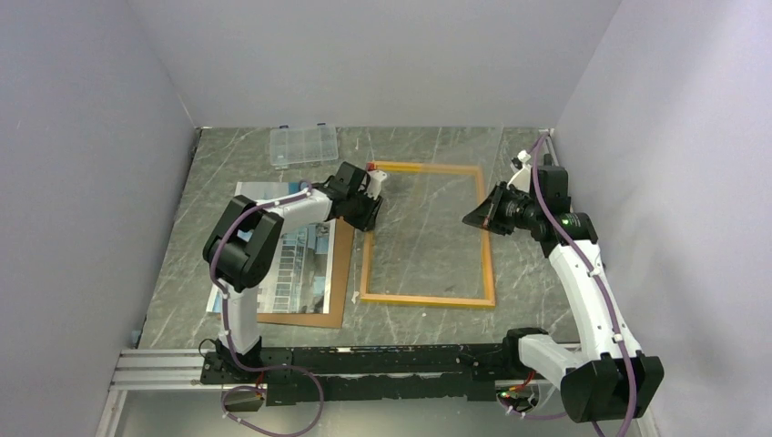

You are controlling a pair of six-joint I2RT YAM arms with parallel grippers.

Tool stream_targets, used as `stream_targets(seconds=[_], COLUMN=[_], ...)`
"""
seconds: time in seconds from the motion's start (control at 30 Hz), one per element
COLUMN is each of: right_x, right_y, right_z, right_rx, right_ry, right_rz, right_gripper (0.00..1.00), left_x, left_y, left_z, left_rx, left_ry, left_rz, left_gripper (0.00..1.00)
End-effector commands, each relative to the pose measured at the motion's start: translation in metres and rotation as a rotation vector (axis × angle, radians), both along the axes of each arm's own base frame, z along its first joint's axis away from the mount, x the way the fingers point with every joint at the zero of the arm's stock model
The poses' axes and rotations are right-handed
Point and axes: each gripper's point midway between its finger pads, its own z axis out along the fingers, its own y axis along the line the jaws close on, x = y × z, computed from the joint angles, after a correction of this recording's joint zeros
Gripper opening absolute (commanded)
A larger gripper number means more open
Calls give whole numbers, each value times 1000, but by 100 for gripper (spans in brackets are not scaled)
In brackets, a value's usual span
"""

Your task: Put the photo into the frame

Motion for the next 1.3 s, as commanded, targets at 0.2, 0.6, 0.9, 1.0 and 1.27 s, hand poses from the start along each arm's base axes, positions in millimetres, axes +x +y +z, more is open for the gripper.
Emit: stream_targets(seconds=[0.2,0.6,0.9,1.0,1.27], right_x=[-2,22,22,22,38], right_y=[18,20,75,82,80], right_z=[0,50,105,97,5], right_rx=[114,111,284,337,363], right_ry=[-33,-125,-205,-198,-103], right_rz=[24,32,195,223,243], right_gripper=[0,0,0,0,0], left_x=[-29,-29,20,30,18], left_y=[61,32,111,138,150], left_z=[-22,73,148,156,131], left_rx=[186,-170,-364,-405,-367], left_ry=[41,196,138,127,138], left_rz=[-23,61,239,294,300], left_gripper=[38,79,88,88,94])
